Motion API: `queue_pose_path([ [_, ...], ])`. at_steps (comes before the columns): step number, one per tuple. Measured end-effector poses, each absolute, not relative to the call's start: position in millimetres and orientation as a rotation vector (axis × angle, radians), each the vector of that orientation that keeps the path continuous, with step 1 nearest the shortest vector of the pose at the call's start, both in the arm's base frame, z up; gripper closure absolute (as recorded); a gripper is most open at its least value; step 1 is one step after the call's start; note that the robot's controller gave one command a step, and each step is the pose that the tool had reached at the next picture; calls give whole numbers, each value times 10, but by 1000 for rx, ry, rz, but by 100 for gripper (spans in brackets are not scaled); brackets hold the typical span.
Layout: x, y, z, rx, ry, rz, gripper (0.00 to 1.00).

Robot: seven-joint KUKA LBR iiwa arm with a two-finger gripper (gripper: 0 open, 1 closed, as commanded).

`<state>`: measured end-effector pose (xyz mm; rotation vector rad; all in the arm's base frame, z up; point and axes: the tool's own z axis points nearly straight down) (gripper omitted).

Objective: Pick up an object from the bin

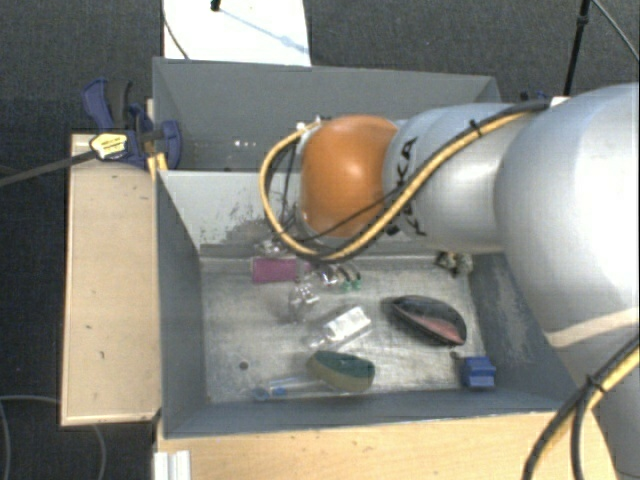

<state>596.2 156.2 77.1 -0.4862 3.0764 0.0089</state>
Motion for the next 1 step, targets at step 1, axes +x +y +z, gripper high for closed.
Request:
queue_pose_path([
  [1,5946,1573,777,-479,3084,10,100],
])
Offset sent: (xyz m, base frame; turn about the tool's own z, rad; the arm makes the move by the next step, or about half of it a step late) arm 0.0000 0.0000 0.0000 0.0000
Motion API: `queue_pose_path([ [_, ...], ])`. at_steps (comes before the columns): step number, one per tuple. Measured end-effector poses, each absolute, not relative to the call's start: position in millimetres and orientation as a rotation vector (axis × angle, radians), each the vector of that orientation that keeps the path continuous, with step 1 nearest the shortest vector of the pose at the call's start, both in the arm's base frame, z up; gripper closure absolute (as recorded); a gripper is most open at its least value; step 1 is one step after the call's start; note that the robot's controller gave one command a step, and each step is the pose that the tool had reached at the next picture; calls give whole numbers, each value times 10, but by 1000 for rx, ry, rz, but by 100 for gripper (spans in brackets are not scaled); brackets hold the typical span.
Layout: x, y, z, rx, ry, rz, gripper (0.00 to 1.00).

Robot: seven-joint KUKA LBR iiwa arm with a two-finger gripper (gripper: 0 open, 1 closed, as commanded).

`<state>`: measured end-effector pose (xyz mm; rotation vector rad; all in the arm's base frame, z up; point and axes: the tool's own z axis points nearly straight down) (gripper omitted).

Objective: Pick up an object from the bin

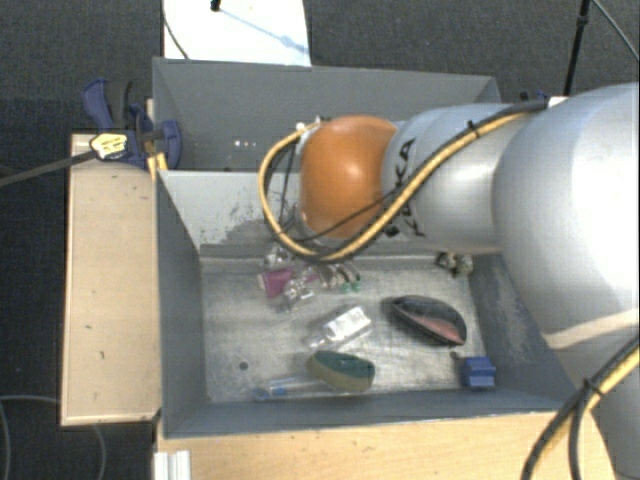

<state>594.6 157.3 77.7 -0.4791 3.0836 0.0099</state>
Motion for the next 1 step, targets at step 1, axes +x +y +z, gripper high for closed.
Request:
queue_pose_path([
  [1,5920,1746,2526,-773,3036,2,100],
])
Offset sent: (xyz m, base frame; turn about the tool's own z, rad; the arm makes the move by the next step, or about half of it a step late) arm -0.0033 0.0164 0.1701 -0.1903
